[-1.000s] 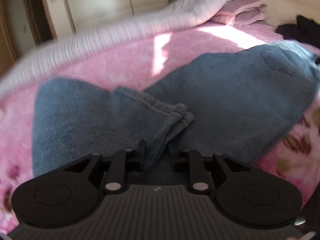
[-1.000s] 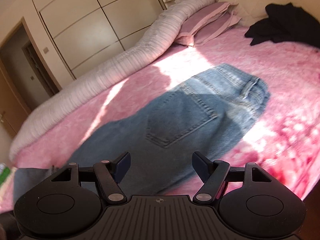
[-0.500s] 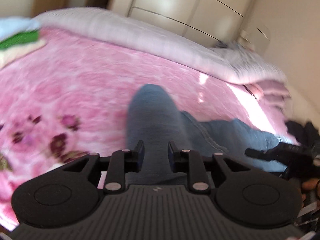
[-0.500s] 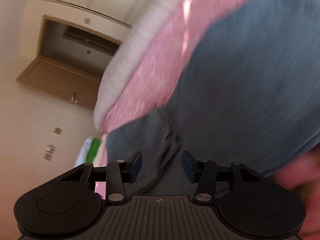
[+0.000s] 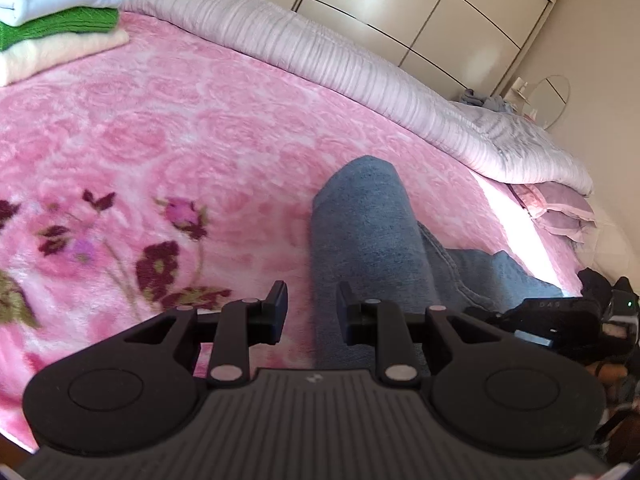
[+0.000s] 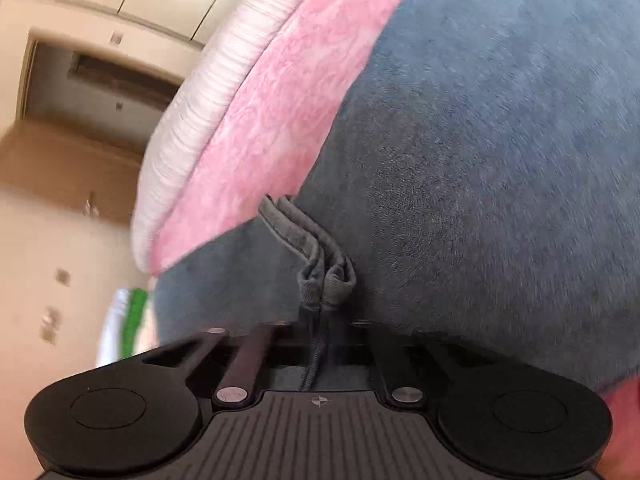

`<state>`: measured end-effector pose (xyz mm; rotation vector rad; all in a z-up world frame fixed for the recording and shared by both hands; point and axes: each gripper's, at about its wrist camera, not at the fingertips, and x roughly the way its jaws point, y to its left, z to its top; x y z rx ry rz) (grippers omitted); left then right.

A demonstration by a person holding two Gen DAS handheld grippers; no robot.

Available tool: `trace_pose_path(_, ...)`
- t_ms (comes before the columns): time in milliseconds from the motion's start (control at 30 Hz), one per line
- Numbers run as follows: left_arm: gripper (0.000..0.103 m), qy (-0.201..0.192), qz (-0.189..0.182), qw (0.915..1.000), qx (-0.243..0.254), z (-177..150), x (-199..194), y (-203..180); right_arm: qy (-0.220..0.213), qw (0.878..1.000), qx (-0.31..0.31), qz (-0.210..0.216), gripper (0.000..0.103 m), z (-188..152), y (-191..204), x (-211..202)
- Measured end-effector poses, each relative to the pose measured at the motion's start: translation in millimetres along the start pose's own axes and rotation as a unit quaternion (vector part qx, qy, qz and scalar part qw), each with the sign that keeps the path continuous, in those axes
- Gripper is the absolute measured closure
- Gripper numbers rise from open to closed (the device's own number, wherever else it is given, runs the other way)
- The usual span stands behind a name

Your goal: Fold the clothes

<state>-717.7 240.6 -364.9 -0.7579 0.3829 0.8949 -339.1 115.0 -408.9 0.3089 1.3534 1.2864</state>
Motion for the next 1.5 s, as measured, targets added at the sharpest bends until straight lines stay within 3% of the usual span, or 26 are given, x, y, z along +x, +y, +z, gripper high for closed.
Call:
trace_pose_path(33,0.082,-0.001,-0.007,1.0000,0.003,1,0,-3,-0.004,1.000,-0.007,-0.006,0.098,0,2,2)
trace_pose_path(100,0.082,-0.002,-0.020,0.9997,0.011,6,2,-10,-0.068,0.995,-0.073,0.003,0.099,0,14,-27)
trace_pose_path(167,0.082,-0.002,-0.038,0.9990,0.024,12,6,-20,-0.132,0.982,-0.138,0.011,0.099,1,25,-56)
trace_pose_path(233,0.082,0.003,-0.060,0.9974,0.039,16,14,-35,-0.184,0.971,-0.156,0.004,0.099,10,21,-93)
trace_pose_path(333,0.081,0.018,-0.092,0.9936,0.063,19,30,-60,-0.244,0.956,-0.156,-0.040,0.098,28,-2,-144)
trace_pose_path(433,0.081,0.043,-0.115,0.9886,0.087,14,53,-87,-0.277,0.949,-0.115,-0.101,0.098,44,-45,-179)
trace_pose_path(500,0.081,0.064,-0.124,0.9853,0.098,8,68,-102,-0.275,0.948,-0.077,-0.140,0.098,55,-81,-190)
trace_pose_path(533,0.081,0.072,-0.127,0.9839,0.103,4,73,-109,-0.260,0.954,-0.044,-0.146,0.098,62,-97,-184)
trace_pose_path(600,0.081,0.087,-0.128,0.9818,0.110,-3,82,-120,-0.223,0.967,0.038,-0.118,0.095,67,-133,-177)
trace_pose_path(700,0.080,0.101,-0.124,0.9803,0.116,-10,91,-129,-0.232,0.967,0.079,-0.074,0.085,67,-151,-176)
trace_pose_path(800,0.080,0.105,-0.116,0.9807,0.117,-14,94,-131,-0.231,0.968,0.063,-0.077,0.084,75,-147,-176)
trace_pose_path(833,0.080,0.105,-0.114,0.9808,0.118,-14,95,-132,-0.228,0.970,0.047,-0.077,0.086,75,-144,-172)
trace_pose_path(867,0.080,0.106,-0.113,0.9807,0.119,-13,95,-134,-0.230,0.969,0.017,-0.087,0.098,76,-136,-172)
trace_pose_path(900,0.080,0.107,-0.111,0.9805,0.122,-12,96,-136,-0.233,0.968,-0.013,-0.097,0.098,76,-128,-172)
trace_pose_path(967,0.080,0.106,-0.109,0.9800,0.129,-8,94,-141,-0.258,0.956,-0.094,-0.106,0.098,74,-105,-181)
trace_pose_path(1033,0.080,0.100,-0.110,0.9797,0.135,-4,91,-146,-0.287,0.935,-0.169,-0.121,0.098,68,-81,-192)
trace_pose_path(1200,0.078,0.111,-0.122,0.9748,0.151,-6,100,-162,-0.340,0.910,-0.171,-0.167,0.098,56,-101,-237)
trace_pose_path(1300,0.079,0.126,-0.119,0.9706,0.167,-17,112,-175,-0.305,0.922,-0.070,-0.229,0.098,74,-157,-236)
trace_pose_path(1333,0.079,0.128,-0.116,0.9697,0.173,-21,115,-179,-0.293,0.931,-0.040,-0.215,0.098,76,-173,-235)
trace_pose_path(1400,0.079,0.129,-0.115,0.9698,0.172,-23,117,-183,-0.291,0.936,-0.018,-0.198,0.098,78,-185,-232)
trace_pose_path(1500,0.079,0.128,-0.118,0.9705,0.167,-21,117,-185,-0.303,0.929,-0.060,-0.204,0.098,82,-167,-241)
